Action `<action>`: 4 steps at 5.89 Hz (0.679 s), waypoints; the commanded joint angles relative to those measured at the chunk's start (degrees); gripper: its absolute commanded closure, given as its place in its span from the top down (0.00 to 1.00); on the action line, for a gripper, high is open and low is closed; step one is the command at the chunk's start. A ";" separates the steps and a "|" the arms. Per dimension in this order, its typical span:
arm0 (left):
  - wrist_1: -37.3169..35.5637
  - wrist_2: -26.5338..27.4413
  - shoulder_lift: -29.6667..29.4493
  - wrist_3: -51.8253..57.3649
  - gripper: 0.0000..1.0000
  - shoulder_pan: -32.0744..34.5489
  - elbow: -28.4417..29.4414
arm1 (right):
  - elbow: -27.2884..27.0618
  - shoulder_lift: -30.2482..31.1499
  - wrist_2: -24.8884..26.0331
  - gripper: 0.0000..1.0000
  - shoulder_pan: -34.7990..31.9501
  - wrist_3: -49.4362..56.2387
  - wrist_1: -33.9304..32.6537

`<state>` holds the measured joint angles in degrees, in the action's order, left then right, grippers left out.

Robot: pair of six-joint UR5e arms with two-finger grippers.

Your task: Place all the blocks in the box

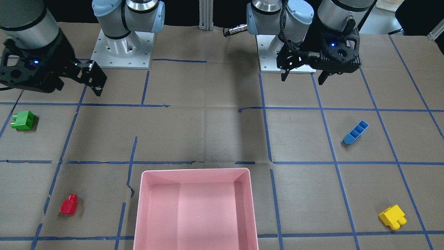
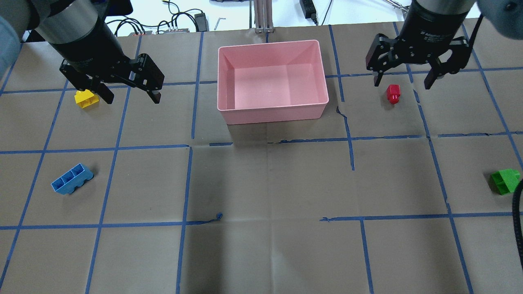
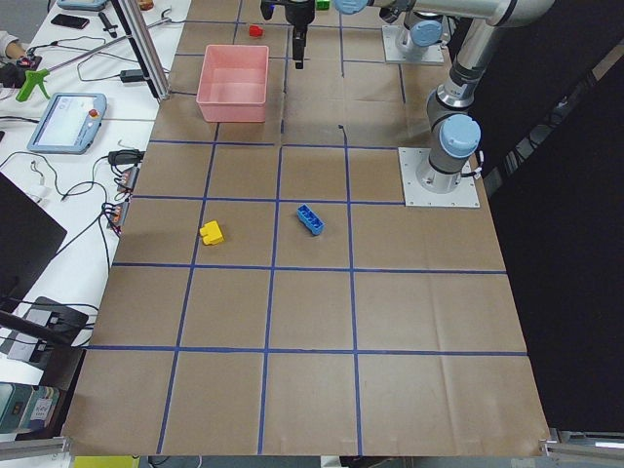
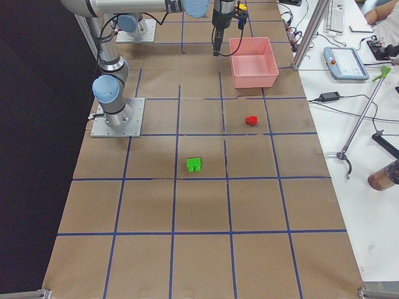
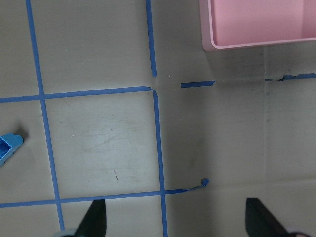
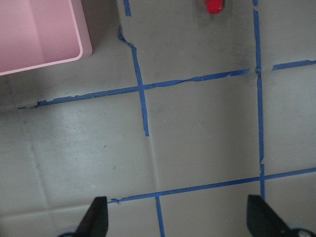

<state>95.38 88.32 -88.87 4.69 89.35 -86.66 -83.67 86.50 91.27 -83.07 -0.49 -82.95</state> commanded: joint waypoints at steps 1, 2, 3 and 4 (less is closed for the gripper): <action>-0.37 0.02 -0.08 0.14 0.99 -1.01 0.87 | -0.09 -0.02 0.22 1.00 13.22 16.66 -0.11; 0.15 0.62 1.57 0.06 0.99 -1.97 0.09 | -0.18 -0.02 0.57 1.00 18.94 26.84 -0.37; 0.85 0.19 0.89 0.23 0.99 -3.29 0.00 | -0.70 -0.19 0.66 1.00 25.79 37.55 -0.81; 10.60 0.54 0.28 0.14 0.99 -7.65 1.82 | -2.54 -0.20 0.40 1.00 32.99 43.93 -0.73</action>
<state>99.32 88.68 -88.13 4.85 84.97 -85.98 -84.84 86.36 91.80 -56.95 35.96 -83.62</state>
